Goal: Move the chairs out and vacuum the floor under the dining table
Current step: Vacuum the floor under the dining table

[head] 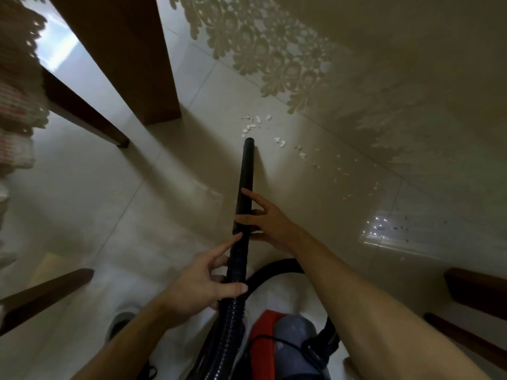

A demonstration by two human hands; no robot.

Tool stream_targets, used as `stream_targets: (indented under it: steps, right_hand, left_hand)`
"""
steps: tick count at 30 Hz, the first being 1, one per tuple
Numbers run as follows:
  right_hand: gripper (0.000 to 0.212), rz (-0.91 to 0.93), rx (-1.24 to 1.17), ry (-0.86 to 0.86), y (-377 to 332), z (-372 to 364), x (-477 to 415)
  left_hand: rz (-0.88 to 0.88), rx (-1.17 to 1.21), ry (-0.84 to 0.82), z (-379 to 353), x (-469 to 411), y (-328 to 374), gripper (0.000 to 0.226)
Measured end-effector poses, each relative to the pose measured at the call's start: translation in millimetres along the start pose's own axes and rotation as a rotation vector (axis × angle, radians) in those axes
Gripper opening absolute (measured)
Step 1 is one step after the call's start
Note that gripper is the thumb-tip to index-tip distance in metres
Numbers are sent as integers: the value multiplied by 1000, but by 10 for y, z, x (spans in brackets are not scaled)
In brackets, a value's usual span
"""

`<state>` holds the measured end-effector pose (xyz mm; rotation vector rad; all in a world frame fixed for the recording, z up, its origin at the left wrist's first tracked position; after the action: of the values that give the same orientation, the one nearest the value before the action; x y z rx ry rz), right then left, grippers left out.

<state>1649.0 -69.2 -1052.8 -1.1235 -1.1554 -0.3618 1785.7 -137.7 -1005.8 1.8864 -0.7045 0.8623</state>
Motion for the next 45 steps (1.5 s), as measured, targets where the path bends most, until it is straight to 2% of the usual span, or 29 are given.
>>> stream_targets:
  steps: [11, 25, 39, 45]
  right_hand:
    - [74, 40, 16, -15, -205, -147, -203]
    - [66, 92, -48, 71, -317, 258, -337]
    - [69, 139, -23, -11, -582, -88, -507]
    - [67, 173, -53, 18, -553, 111, -440]
  left_hand:
    - [-42, 59, 15, 206, -120, 104, 96]
    - [-80, -12, -38, -7, -317, 433, 87]
    - [-118, 38, 46, 271, -350, 611, 87]
    - [-111, -20, 32, 117, -379, 647, 87]
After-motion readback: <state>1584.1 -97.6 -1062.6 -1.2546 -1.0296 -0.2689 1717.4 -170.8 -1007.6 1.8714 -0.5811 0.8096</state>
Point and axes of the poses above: each hand's wrist, its own x-axis away from the middle knuckle, its own z-axis out of the back of the hand, y = z × x, the point moved 9 cm from there along -x, towards the middle knuckle, and after that the axes turned 8 degrees about y, right-handed, at the moved point
